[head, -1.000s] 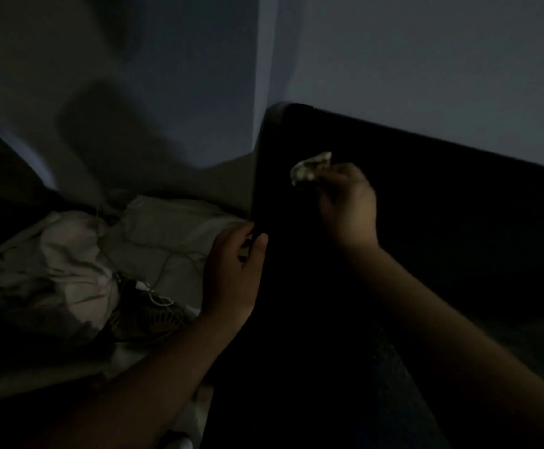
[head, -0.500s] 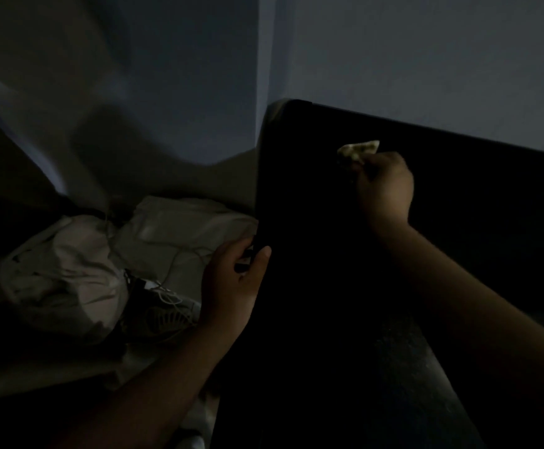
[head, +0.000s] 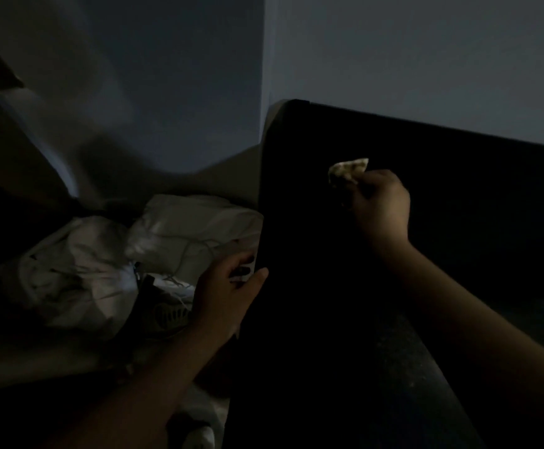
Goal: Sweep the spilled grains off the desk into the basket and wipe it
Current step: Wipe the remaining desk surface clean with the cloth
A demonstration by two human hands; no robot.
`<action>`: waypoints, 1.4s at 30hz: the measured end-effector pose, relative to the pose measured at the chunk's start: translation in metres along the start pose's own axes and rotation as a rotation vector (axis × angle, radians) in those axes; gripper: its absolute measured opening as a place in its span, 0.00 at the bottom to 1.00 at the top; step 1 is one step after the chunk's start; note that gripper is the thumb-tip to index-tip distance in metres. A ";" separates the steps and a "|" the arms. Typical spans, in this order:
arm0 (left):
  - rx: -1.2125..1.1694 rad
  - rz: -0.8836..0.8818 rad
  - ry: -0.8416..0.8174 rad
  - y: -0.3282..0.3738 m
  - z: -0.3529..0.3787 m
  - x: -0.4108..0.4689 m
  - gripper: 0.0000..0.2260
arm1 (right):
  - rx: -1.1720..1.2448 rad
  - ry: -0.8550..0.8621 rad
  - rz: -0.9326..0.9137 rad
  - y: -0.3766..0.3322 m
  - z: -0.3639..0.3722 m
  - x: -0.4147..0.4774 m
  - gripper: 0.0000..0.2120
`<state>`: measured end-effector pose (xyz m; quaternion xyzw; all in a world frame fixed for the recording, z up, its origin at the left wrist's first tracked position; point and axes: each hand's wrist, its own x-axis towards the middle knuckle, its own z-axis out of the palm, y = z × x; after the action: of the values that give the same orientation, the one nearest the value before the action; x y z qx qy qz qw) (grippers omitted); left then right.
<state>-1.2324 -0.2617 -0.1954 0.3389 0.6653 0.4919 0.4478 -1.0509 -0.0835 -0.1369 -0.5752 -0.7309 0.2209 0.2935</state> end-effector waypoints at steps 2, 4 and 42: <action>0.046 -0.055 -0.026 -0.009 -0.007 -0.011 0.13 | -0.069 0.011 -0.005 0.002 0.017 -0.010 0.12; 0.095 -0.072 -0.013 -0.013 -0.015 -0.021 0.14 | -0.073 0.034 -0.064 -0.006 0.033 -0.033 0.12; 0.589 0.020 -0.103 0.010 -0.095 -0.127 0.13 | 0.025 -0.053 0.044 -0.040 0.011 -0.208 0.10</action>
<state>-1.2733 -0.4054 -0.1416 0.4852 0.7524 0.2642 0.3587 -1.0522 -0.2944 -0.1553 -0.5815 -0.7226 0.2518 0.2763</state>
